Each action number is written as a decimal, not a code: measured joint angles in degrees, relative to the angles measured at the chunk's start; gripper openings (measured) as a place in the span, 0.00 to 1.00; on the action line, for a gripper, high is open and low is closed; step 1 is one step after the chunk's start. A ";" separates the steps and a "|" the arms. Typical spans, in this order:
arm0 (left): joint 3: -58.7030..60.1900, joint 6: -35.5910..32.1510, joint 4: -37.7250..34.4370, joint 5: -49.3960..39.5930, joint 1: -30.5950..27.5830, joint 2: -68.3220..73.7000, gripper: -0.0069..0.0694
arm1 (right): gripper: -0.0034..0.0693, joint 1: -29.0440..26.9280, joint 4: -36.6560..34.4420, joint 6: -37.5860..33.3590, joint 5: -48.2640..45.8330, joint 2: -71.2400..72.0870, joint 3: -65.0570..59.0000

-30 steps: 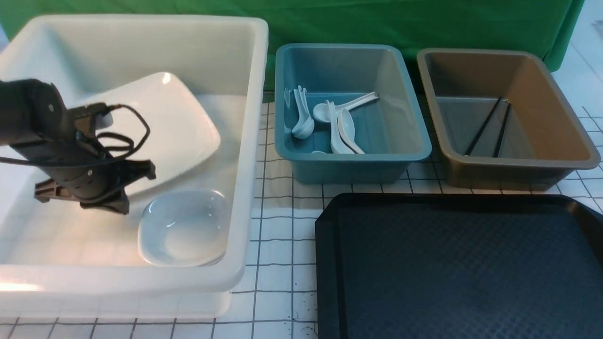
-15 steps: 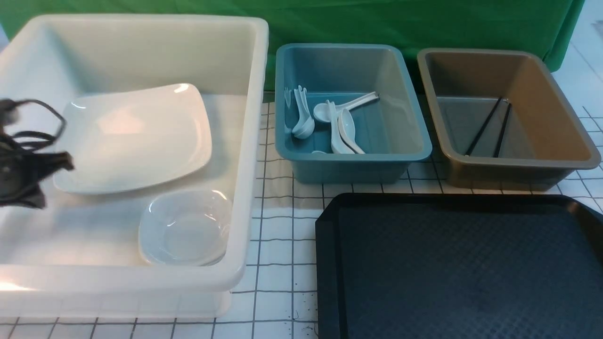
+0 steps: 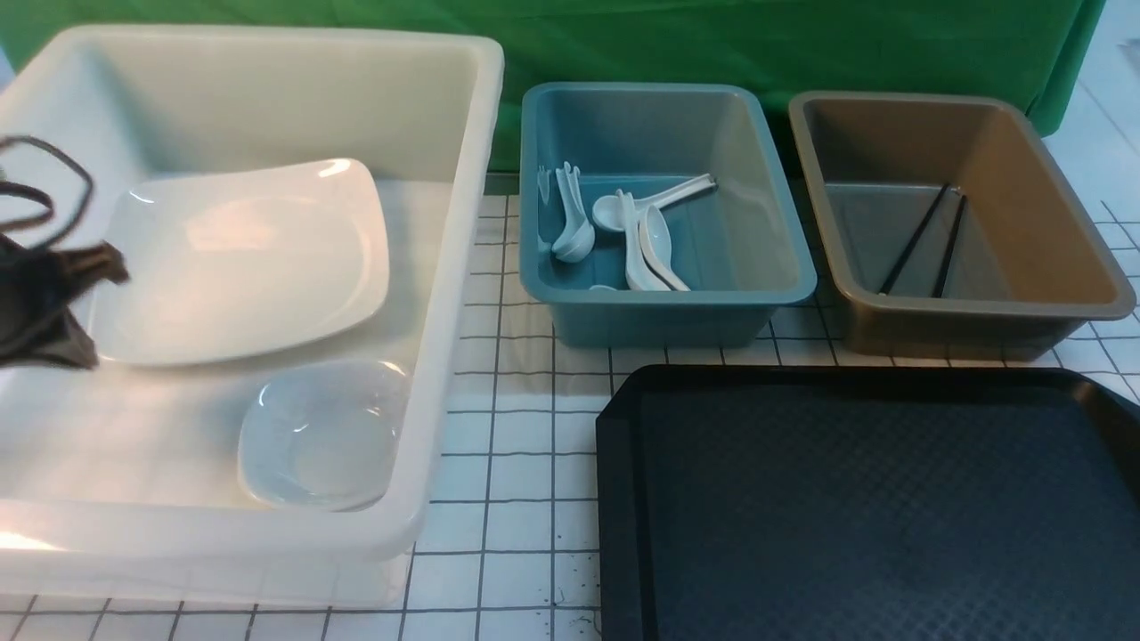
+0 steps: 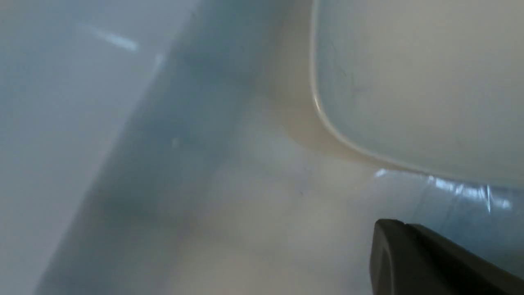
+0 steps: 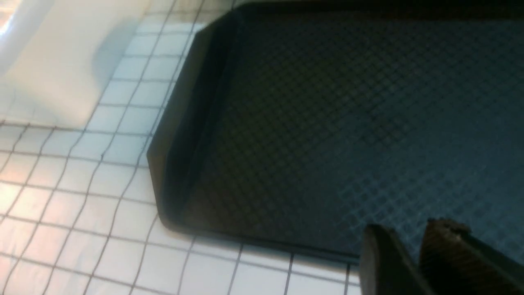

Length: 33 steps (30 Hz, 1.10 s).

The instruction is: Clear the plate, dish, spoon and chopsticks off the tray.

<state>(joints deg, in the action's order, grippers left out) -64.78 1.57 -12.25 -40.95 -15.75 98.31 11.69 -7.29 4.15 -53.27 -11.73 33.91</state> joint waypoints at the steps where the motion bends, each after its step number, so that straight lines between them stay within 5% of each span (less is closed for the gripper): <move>1: 0.05 -0.10 0.00 -0.48 0.57 0.81 0.09 | 0.32 0.00 0.00 0.00 0.19 0.00 0.00; 19: 0.11 -0.03 1.78 19.42 1.19 8.88 0.09 | 0.32 0.00 0.00 0.00 0.28 0.00 0.00; 33: -1.28 0.62 -0.24 12.93 1.19 -0.92 0.09 | 0.32 0.00 0.00 0.00 -0.07 0.00 0.00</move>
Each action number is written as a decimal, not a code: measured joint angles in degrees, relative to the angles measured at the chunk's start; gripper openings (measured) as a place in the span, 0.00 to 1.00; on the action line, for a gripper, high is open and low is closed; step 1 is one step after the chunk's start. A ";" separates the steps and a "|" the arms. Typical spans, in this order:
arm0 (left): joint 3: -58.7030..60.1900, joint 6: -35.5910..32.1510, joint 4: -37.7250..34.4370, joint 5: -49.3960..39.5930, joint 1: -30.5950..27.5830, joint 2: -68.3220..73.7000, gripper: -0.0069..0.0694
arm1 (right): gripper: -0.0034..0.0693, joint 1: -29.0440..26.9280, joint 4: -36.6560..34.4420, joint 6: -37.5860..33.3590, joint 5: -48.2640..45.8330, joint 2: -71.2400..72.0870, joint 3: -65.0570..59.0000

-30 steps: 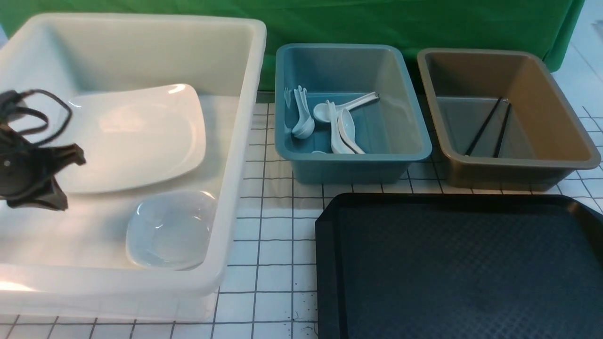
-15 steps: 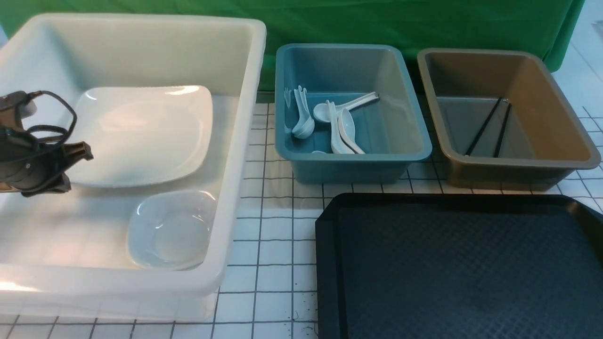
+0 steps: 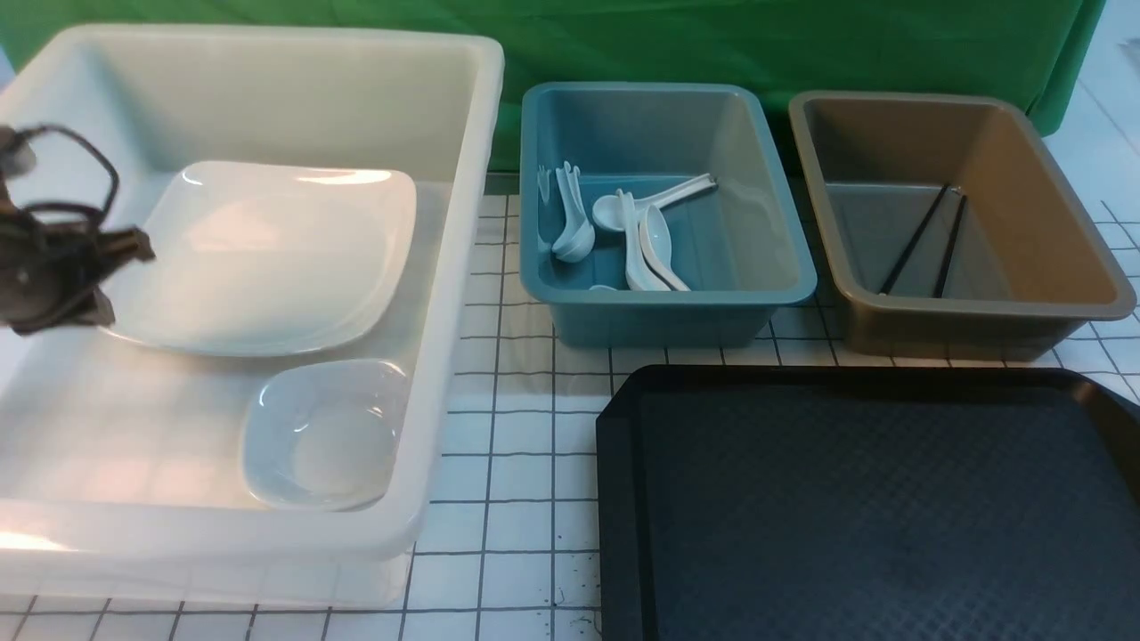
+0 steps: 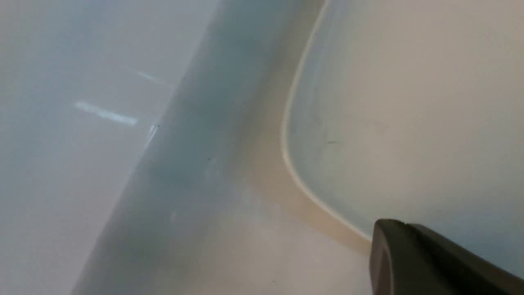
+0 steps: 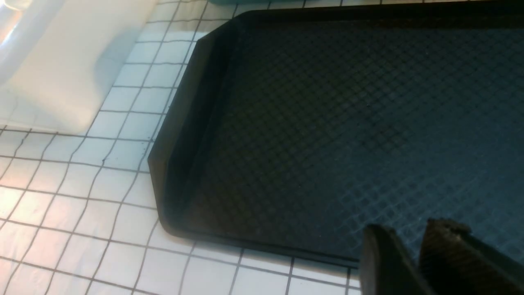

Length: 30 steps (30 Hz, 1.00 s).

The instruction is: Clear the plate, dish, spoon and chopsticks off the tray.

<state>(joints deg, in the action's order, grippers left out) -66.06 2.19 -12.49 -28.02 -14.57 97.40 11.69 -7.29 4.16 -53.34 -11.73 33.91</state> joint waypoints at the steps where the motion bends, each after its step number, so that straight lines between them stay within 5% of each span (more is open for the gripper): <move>1: 0.00 -0.28 0.00 -0.33 0.00 0.00 0.09 | 0.32 0.00 0.00 0.00 0.00 0.00 0.00; 8: -1.53 -6.65 -6.72 -13.50 0.14 -10.30 0.09 | 0.32 0.00 0.00 -0.02 0.00 0.00 0.00; 12: -0.81 -10.59 -8.65 -25.65 3.13 -11.00 0.09 | 0.32 0.00 0.00 -0.02 0.00 0.00 0.00; 18: 0.06 -12.48 -9.00 -32.02 10.03 -10.76 0.09 | 0.32 0.00 0.00 -0.07 0.08 0.00 0.00; 21: -1.39 -13.34 -9.33 -36.13 12.96 -10.56 0.09 | 0.27 0.00 -0.49 -0.92 -1.66 0.00 0.07; 24: -6.10 -13.69 -9.89 -40.55 15.99 -10.71 0.09 | 0.10 0.00 -1.51 -3.44 -7.40 0.00 1.80; 30: -11.19 -13.81 -11.75 -41.15 17.75 -13.74 0.09 | 0.09 0.00 -1.73 -5.18 -11.26 0.18 6.05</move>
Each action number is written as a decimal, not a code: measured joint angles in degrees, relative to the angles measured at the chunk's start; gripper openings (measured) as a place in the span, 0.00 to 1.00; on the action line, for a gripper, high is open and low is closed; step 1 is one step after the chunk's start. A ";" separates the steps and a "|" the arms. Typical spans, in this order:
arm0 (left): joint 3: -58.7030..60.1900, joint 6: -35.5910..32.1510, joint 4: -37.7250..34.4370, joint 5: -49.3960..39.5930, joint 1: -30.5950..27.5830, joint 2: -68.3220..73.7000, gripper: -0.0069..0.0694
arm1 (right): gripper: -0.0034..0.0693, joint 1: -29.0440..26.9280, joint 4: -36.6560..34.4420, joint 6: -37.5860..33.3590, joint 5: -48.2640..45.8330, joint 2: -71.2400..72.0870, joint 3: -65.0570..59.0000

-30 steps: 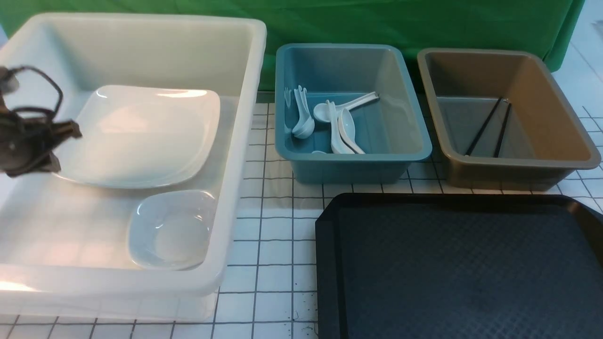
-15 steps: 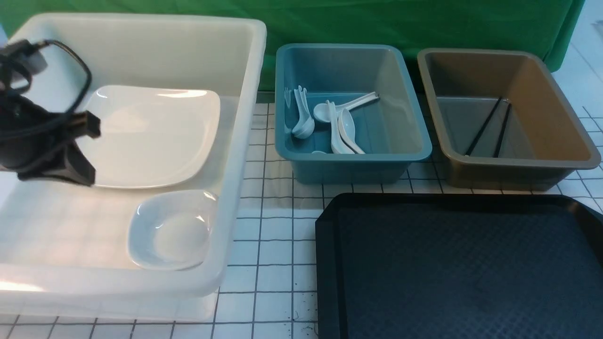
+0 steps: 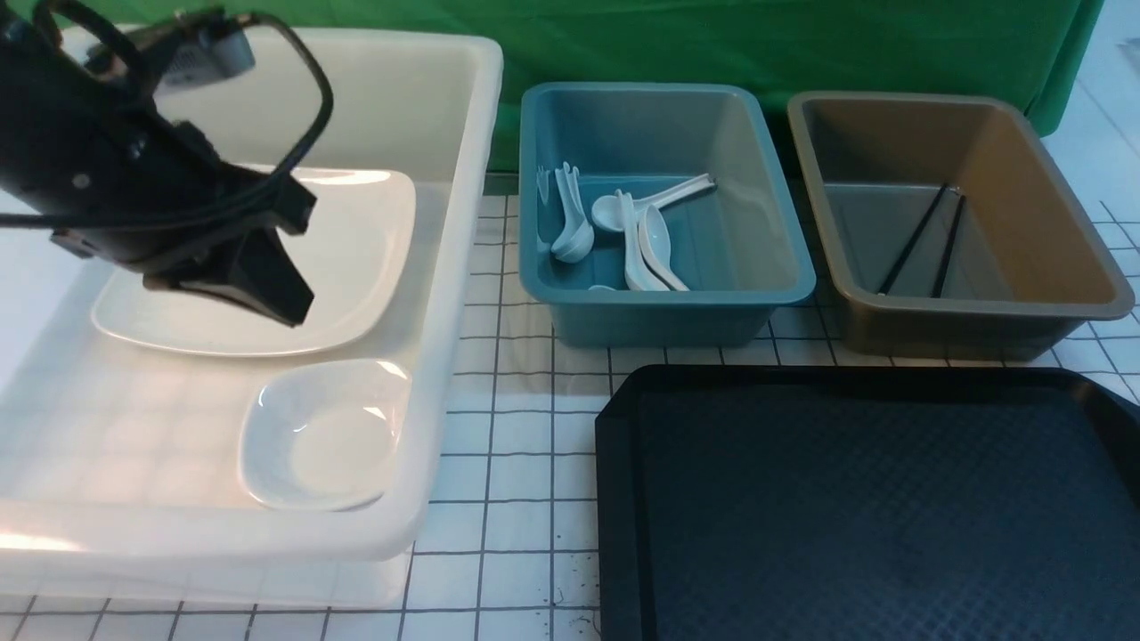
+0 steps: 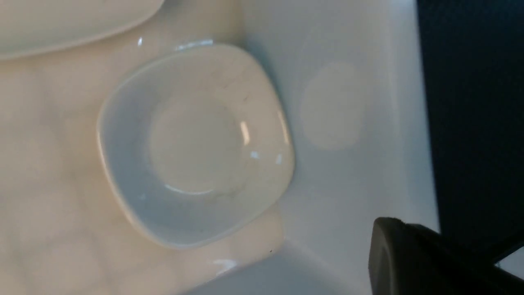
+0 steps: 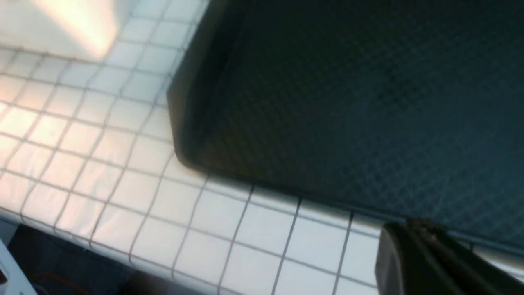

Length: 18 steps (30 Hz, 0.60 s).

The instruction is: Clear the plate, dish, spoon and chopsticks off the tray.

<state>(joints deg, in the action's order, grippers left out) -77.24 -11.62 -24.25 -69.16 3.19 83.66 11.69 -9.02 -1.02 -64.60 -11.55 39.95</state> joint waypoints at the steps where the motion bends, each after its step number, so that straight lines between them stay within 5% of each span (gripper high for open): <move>1: -0.11 0.00 -0.37 0.34 0.02 -0.66 0.09 | 0.09 0.00 0.00 -0.04 0.22 0.27 0.08; 5: -0.17 0.00 -1.14 1.75 0.03 -2.94 0.09 | 0.09 0.00 -0.17 -1.29 7.03 3.74 -2.58; 14: -0.17 -1.37 -1.02 1.81 0.03 -3.76 0.09 | 0.09 0.00 -1.07 -12.32 42.35 9.11 -17.14; 18: -0.17 -3.03 -0.20 2.09 0.03 -3.82 0.09 | 0.09 0.00 -1.07 -13.00 45.51 9.11 -17.71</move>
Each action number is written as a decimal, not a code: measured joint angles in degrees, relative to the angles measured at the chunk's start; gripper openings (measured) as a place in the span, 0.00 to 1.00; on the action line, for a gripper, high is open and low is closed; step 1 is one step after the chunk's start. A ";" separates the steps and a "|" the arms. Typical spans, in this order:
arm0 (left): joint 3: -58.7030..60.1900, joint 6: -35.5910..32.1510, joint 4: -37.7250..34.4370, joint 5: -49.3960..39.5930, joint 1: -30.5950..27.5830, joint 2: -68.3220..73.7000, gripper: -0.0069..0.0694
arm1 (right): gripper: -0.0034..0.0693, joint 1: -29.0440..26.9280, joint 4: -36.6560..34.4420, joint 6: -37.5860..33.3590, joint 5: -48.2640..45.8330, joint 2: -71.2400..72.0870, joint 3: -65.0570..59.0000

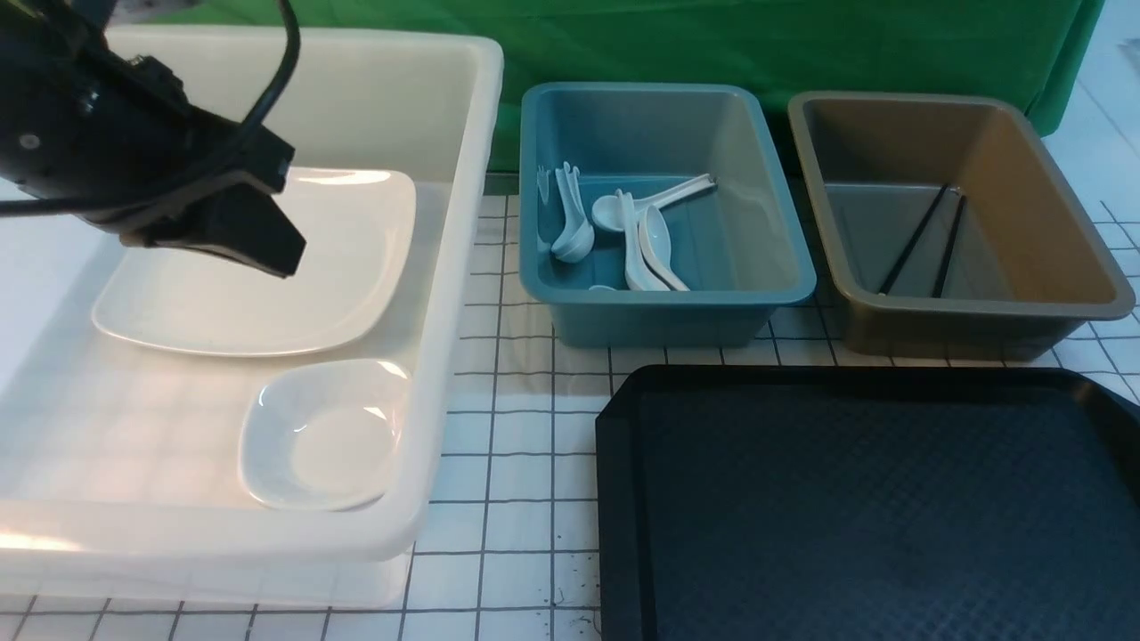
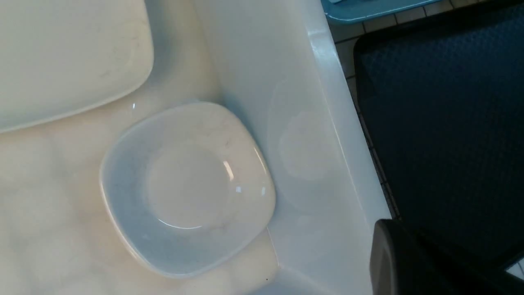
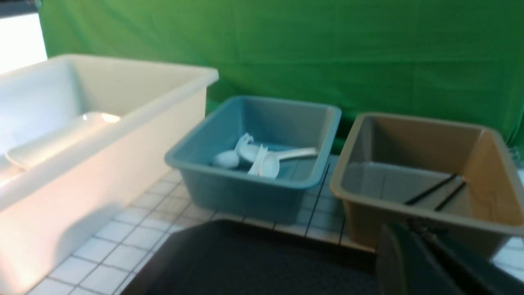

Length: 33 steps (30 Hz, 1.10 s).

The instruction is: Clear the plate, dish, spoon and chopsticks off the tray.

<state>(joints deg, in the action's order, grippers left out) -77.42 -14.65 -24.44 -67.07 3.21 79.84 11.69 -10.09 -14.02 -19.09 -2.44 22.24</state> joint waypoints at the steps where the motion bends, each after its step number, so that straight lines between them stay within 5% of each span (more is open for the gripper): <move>1: 0.00 -0.15 0.12 0.25 0.00 0.00 0.09 | 0.09 0.00 -0.06 -0.04 0.18 0.00 -0.07; 23: 0.00 -0.41 1.58 9.06 -0.05 0.00 0.09 | 0.11 0.00 -0.11 -0.06 1.45 0.00 -1.15; 33: 0.00 -0.41 1.58 9.17 -0.05 0.00 0.10 | 0.13 -0.07 -0.11 -0.06 5.28 1.56 -17.66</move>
<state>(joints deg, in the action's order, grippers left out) -77.42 -15.06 -22.87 -57.90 3.16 79.84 11.62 -10.19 -14.08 -13.80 -0.87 4.59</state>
